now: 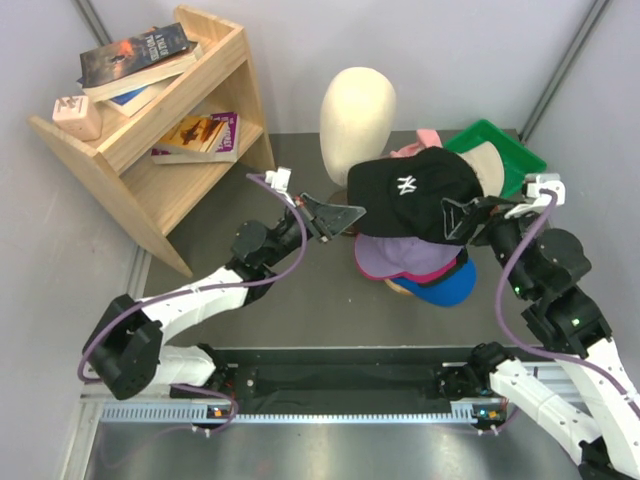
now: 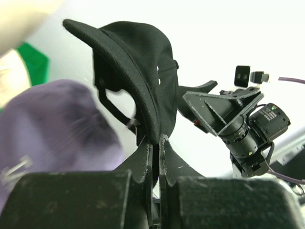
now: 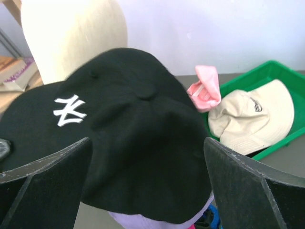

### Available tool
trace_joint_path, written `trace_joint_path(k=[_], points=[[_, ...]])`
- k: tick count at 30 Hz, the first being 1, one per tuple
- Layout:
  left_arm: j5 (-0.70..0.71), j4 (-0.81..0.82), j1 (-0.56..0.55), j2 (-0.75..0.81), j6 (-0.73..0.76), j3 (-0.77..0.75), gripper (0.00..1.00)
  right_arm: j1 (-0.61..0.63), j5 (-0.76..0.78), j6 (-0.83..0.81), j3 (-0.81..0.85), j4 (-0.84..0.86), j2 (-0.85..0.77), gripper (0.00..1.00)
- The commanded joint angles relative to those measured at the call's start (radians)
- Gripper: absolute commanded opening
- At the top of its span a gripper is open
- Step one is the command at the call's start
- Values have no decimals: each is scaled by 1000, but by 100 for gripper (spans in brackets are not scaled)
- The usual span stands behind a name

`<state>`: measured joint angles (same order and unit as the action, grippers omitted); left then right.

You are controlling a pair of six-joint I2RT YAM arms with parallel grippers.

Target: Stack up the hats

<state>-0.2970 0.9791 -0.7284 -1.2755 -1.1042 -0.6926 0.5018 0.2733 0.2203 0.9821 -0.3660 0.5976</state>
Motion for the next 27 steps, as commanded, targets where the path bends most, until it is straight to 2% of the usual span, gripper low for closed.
trace_joint_path(k=[1,5,9,12,17,27], points=[[-39,85,-46,-79,33,-114,0,7,40,-30,73,38,-27,99],[-68,160,-66,-198,-6,-186,0,7,40,-35,72,32,-41,99],[-94,262,-66,-295,-86,-196,0,7,47,-38,61,21,-51,99],[-67,245,-65,-276,-51,-156,0,7,53,-42,56,13,-61,99],[30,191,-52,-156,9,-33,0,7,56,-44,59,9,-67,99],[102,331,-46,-107,-43,174,0,7,53,-42,40,4,-52,99]])
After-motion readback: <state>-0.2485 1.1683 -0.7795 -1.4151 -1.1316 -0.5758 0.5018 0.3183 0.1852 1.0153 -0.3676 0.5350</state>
